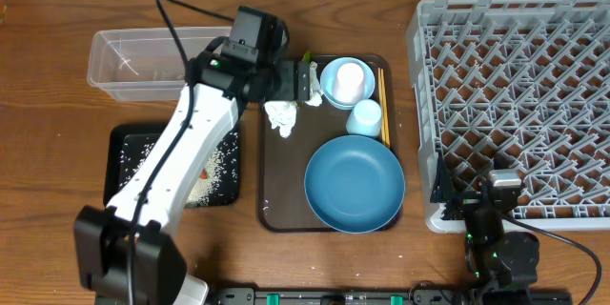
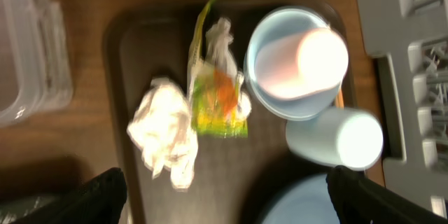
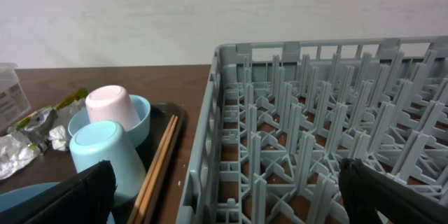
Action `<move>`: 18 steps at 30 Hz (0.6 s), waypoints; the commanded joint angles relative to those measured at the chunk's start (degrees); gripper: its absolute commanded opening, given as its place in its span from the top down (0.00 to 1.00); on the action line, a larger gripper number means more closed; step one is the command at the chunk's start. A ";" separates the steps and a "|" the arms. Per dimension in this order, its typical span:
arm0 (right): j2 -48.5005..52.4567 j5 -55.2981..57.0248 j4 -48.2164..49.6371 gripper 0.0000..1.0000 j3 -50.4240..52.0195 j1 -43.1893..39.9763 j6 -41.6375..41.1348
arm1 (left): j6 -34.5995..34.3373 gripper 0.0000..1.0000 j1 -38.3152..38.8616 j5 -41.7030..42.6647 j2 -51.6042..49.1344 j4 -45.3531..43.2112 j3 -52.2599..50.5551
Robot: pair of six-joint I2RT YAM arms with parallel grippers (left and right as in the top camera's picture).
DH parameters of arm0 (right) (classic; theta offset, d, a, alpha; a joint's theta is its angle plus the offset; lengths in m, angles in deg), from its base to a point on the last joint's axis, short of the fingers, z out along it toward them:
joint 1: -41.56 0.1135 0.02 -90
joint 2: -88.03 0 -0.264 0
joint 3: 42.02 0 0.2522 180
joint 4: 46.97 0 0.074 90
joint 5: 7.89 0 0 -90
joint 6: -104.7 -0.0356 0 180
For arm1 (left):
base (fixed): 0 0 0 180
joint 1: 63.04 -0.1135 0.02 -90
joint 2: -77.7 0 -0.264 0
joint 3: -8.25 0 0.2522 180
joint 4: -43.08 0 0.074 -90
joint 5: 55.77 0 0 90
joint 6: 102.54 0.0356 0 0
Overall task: Sort waste into correct bins and load items into the dishwasher rack
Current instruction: 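Reach the left gripper to the green snack wrapper and grasp it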
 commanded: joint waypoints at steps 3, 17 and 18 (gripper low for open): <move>0.00 0.02 -0.22 0.01 0.09 1.42 0.76 | 0.81 0.07 0.50 -0.11 -6.43 -1.11 0.52; 0.00 0.02 -0.22 0.01 0.09 1.44 0.76 | 2.25 0.07 1.88 -0.74 -16.87 -6.21 0.52; 0.00 0.02 -0.22 0.01 0.09 1.42 0.76 | 2.25 0.07 1.88 -0.72 -17.42 -6.58 0.52</move>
